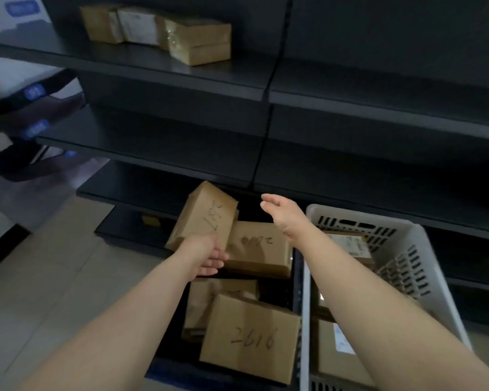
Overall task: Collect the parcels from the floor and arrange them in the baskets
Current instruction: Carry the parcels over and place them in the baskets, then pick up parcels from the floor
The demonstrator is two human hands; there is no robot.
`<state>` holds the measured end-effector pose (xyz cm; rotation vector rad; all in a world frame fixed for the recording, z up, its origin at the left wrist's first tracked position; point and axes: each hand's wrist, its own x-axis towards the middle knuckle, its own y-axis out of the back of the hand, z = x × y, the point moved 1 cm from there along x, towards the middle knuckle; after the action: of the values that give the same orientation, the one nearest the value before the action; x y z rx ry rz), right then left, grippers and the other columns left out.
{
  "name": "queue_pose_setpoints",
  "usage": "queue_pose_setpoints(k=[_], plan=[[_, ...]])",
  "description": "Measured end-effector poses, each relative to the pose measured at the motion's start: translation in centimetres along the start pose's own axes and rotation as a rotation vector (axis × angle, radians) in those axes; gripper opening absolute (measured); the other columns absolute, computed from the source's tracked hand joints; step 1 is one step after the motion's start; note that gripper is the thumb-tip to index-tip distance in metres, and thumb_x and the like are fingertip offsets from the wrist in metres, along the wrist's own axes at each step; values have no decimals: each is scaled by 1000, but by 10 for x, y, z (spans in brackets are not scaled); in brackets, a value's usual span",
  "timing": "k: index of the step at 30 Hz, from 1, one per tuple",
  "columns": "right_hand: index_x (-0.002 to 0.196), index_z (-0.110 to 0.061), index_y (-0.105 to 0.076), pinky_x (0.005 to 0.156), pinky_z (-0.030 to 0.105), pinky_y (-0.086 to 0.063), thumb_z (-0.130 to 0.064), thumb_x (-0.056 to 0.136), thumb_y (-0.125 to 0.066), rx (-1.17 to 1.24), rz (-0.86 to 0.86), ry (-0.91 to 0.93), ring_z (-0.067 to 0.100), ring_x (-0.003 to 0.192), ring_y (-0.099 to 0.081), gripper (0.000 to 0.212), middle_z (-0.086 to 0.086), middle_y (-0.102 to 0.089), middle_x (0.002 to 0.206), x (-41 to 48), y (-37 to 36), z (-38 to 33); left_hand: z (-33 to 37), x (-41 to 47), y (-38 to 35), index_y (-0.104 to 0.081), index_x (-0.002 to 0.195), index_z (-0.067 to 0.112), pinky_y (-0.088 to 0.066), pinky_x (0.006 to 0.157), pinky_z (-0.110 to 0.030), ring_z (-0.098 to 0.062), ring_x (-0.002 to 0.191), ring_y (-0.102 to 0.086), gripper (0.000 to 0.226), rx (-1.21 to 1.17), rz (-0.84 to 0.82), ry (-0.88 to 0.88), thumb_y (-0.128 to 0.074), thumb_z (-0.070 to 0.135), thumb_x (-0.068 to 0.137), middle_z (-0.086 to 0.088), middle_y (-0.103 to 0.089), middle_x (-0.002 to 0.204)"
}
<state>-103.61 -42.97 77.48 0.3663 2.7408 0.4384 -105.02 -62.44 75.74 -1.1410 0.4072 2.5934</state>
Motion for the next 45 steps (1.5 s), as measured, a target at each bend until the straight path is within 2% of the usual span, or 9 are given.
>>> queue_pose_setpoints(k=[10, 14, 20, 25, 31, 33, 38, 42, 45], plan=[[134, -20, -57, 109, 34, -38, -22, 99, -53, 185, 340, -23, 13, 124, -50, 35, -3, -57, 130, -152, 164, 66, 21, -102, -171, -62, 108, 7, -50, 66, -28, -16, 73, -60, 29, 2, -187, -307, -42, 28, 101, -7, -69, 93], [128, -24, -60, 96, 30, -47, -23, 97, -57, 260, 501, -74, 12, 114, -58, 31, -4, -62, 124, -247, 241, 112, -4, -150, -269, -61, 104, 8, -48, 65, -29, -15, 70, -60, 26, 66, -307, -345, -42, 26, 100, -5, -69, 89], [130, -29, -60, 109, 36, -41, -26, 98, -54, 245, 800, -145, 12, 120, -54, 32, -6, -62, 125, -417, 337, 213, -82, -245, -436, -61, 104, 8, -51, 70, -31, -18, 74, -61, 25, 204, -544, -337, -41, 24, 101, -6, -69, 91], [123, -28, -64, 94, 31, -47, -24, 98, -54, 328, 1079, -268, 15, 111, -58, 27, -3, -65, 120, -563, 384, 290, -172, -334, -564, -64, 105, 10, -53, 88, -38, -22, 90, -67, 25, 386, -764, -346, -45, 25, 100, -7, -72, 97], [122, -23, -65, 105, 37, -45, -19, 95, -58, 497, 1317, -386, 15, 114, -58, 28, 0, -66, 119, -710, 408, 367, -264, -414, -677, -60, 104, 9, -51, 72, -33, -20, 77, -62, 20, 578, -1014, -263, -44, 20, 99, -7, -68, 93], [120, -24, -65, 102, 36, -46, -19, 95, -58, 568, 1392, -422, 15, 113, -58, 26, 1, -66, 117, -749, 413, 390, -291, -432, -711, -59, 103, 9, -49, 67, -31, -19, 74, -61, 18, 637, -1065, -236, -44, 20, 99, -6, -67, 90], [120, -23, -65, 87, 30, -46, -18, 95, -58, 701, 1566, -499, 18, 108, -59, 26, 3, -67, 114, -825, 437, 448, -355, -471, -796, -59, 108, 6, -51, 72, -33, -20, 77, -62, 22, 790, -1162, -169, -43, 19, 100, -7, -68, 91], [111, -25, -65, 95, 39, -48, -14, 93, -58, 796, 1682, -551, 19, 103, -58, 22, 4, -67, 110, -872, 481, 490, -386, -503, -874, -58, 109, 5, -51, 76, -33, -20, 78, -62, 22, 873, -1221, -168, -41, 15, 100, -8, -67, 91], [116, -18, -66, 77, 31, -44, -12, 94, -56, 886, 1773, -561, 19, 97, -56, 25, 6, -65, 103, -906, 521, 519, -399, -529, -941, -59, 103, 6, -50, 75, -32, -20, 78, -62, 19, 936, -1260, -156, -43, 15, 99, -7, -67, 90]])
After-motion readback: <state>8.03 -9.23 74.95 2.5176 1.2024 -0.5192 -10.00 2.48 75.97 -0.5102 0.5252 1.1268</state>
